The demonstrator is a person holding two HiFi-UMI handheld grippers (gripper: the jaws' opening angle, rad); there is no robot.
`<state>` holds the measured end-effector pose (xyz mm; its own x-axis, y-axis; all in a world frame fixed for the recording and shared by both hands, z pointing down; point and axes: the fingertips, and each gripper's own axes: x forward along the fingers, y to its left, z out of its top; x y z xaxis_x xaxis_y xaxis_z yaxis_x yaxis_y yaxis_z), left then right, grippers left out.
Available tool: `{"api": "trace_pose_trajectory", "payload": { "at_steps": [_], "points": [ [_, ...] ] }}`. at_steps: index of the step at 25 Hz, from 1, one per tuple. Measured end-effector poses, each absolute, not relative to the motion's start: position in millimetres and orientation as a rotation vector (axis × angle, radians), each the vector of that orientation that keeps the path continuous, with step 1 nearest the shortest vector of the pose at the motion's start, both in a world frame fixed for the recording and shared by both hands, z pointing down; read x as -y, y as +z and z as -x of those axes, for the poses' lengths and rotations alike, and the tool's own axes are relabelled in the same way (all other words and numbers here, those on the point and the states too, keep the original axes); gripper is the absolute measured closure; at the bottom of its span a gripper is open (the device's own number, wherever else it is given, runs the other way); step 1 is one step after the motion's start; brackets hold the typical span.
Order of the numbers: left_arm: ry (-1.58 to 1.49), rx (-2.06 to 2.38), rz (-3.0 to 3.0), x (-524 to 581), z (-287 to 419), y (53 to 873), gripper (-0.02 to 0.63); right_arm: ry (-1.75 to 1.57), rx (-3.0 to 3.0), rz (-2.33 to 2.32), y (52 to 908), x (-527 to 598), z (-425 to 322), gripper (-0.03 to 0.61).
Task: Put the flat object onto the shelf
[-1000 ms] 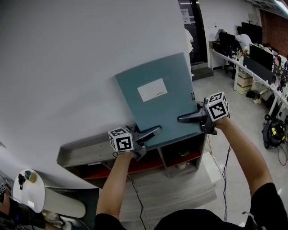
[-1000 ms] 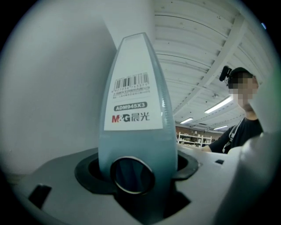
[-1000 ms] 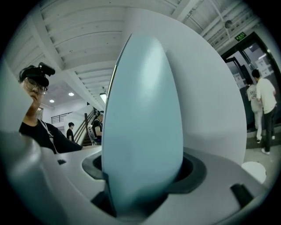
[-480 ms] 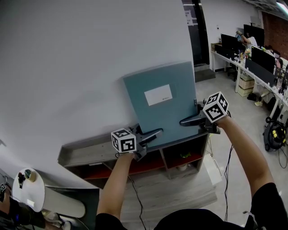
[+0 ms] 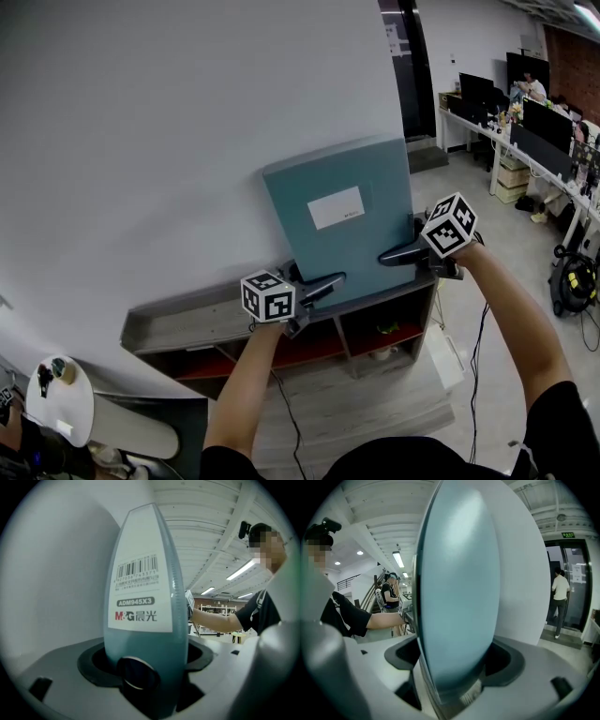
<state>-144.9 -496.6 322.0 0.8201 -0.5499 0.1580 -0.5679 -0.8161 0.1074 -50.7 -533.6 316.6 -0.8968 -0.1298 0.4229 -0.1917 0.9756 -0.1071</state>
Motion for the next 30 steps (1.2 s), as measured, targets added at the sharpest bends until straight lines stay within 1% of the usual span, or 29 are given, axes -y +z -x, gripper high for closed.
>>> {"api": "trace_pose_trajectory", "payload": {
  "at_steps": [6,13,15,18,20,30],
  "points": [
    [0.199,0.915,-2.868,506,147,323,0.264,0.224,2.713,-0.260,314,539,50,0.179],
    [0.220,0.962,-2.891,509,147,324,0.264,0.207,2.711,-0.315,314,543,48,0.178],
    [0.234,0.989,-2.890,511,149,326,0.264,0.195,2.703,-0.383,315,548,42,0.167],
    [0.229,1.042,-2.867,516,151,326,0.264,0.275,2.757,-0.486,309,559,25,0.197],
    [0.223,1.072,-2.854,519,152,326,0.264,0.343,2.810,-0.522,305,565,17,0.240],
    [0.222,1.068,-2.844,517,149,328,0.264,0.335,2.886,-0.564,303,563,22,0.241]
  ]
}}
